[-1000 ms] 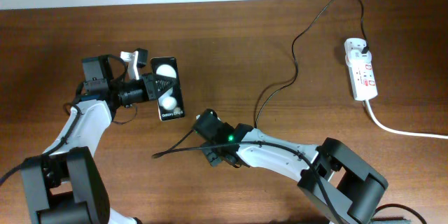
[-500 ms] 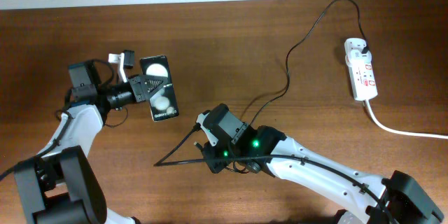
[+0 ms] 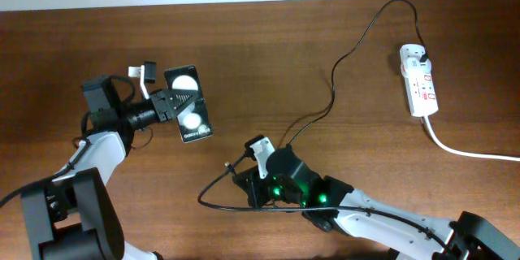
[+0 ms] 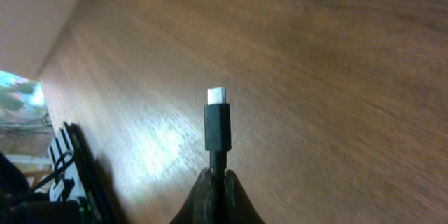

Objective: Plug charger to phone and switch on socket
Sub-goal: 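Move the right gripper's connector up toward the phone's bottom port, then push the connector into the phone's bottom port with the right gripper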

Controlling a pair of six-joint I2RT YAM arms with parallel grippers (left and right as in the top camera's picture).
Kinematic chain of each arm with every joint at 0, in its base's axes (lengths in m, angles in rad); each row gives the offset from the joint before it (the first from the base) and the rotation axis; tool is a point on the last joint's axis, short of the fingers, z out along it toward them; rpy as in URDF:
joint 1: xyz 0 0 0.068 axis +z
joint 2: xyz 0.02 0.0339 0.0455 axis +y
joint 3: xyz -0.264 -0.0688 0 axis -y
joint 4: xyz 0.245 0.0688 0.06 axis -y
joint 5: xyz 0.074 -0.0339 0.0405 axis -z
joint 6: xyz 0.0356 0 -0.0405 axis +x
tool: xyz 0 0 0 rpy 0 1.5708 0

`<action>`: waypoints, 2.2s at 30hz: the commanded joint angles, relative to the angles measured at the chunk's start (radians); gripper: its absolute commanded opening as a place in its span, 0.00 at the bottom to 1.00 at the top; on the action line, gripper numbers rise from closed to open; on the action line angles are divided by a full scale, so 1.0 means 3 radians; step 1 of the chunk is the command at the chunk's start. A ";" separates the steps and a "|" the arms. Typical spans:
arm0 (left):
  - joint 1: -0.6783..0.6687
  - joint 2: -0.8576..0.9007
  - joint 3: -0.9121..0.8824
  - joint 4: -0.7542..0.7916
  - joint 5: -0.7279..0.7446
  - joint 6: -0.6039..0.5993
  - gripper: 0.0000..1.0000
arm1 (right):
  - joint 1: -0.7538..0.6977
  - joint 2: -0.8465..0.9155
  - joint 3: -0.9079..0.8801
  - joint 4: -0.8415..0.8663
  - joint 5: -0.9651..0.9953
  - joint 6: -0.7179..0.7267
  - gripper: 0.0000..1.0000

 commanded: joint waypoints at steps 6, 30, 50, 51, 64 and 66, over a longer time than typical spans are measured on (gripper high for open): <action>-0.0261 -0.0094 0.0003 0.0215 0.0064 -0.0131 0.00 | 0.0009 -0.0023 -0.0027 0.0356 0.0010 -0.0039 0.04; -0.0264 -0.0094 0.0004 0.0437 0.0061 -0.1467 0.00 | 0.0011 0.0191 -0.0027 0.1088 0.0549 0.0542 0.04; -0.0546 -0.0094 0.0004 0.0493 -0.0290 -0.1465 0.00 | 0.0078 0.0200 -0.0027 0.0983 0.0807 0.0778 0.04; -0.0546 -0.0094 0.0004 0.0520 -0.0289 -0.1465 0.00 | 0.0078 0.0200 -0.0027 0.0985 0.0796 0.0779 0.04; -0.0546 -0.0094 0.0004 0.0497 -0.0197 -0.1631 0.00 | 0.0078 0.0200 -0.0027 0.0989 0.0759 0.0778 0.04; -0.0546 -0.0094 0.0004 0.0498 -0.0186 -0.1631 0.00 | 0.0078 0.0200 -0.0027 0.1015 0.0727 0.0778 0.04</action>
